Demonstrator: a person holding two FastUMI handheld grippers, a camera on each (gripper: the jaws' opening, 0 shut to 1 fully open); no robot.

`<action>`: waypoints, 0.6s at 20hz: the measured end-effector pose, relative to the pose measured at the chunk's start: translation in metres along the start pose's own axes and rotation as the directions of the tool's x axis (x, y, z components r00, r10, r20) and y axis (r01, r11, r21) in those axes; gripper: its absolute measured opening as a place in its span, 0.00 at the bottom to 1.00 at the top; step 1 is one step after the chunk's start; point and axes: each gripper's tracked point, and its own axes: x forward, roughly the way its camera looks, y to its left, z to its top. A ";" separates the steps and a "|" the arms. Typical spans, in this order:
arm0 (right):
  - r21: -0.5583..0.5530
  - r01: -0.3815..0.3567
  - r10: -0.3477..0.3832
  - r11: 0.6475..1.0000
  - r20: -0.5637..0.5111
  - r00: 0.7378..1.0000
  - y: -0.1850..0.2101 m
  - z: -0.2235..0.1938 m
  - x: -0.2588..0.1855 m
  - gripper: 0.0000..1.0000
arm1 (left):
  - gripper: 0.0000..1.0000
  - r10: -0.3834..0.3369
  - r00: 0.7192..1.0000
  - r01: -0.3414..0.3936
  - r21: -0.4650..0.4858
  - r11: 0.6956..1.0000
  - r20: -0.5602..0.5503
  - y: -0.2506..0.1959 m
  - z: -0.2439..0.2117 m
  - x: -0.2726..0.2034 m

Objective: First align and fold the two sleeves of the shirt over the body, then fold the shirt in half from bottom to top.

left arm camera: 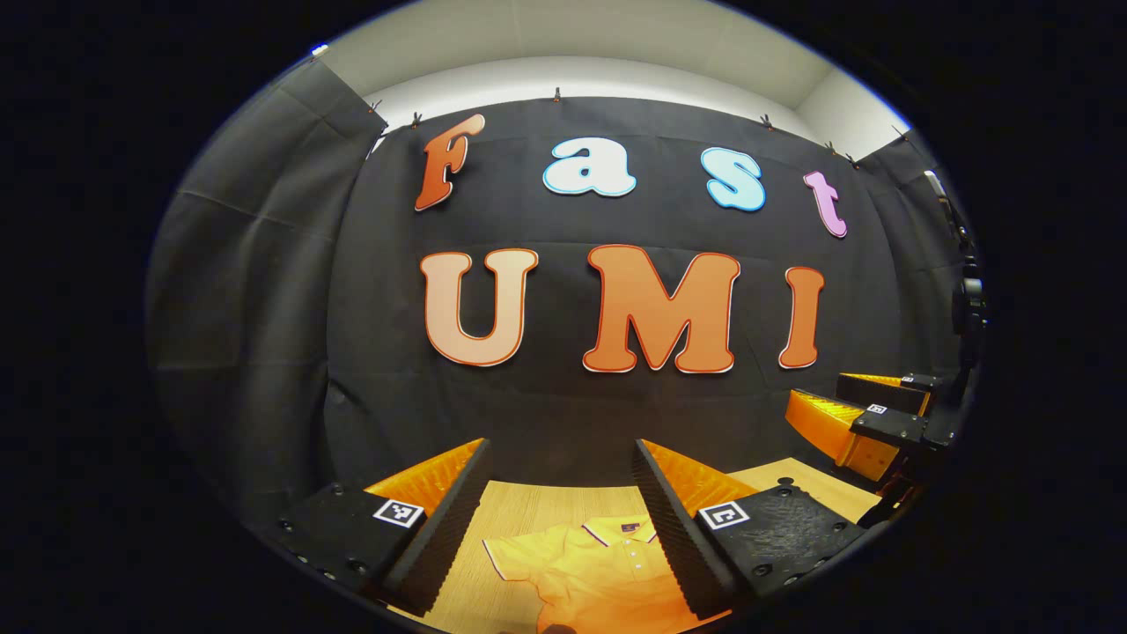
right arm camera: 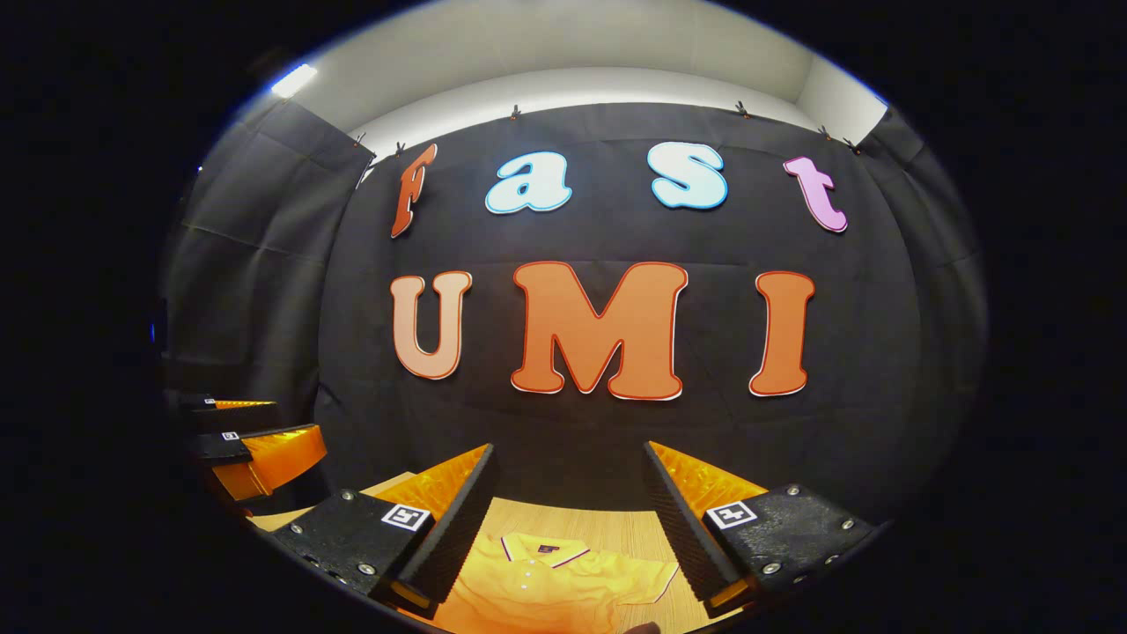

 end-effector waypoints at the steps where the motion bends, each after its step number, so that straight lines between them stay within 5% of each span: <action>1: -0.005 -0.002 0.002 1.000 -0.003 1.000 0.000 -0.002 0.001 0.98 | 0.98 -0.005 1.000 0.005 0.004 1.000 -0.004 -0.001 -0.003 -0.001; 12: -0.062 0.144 -0.150 0.988 -0.105 0.983 -0.034 -0.037 0.003 0.98 | 0.98 -0.059 0.998 0.057 0.072 0.996 0.023 0.018 -0.001 -0.018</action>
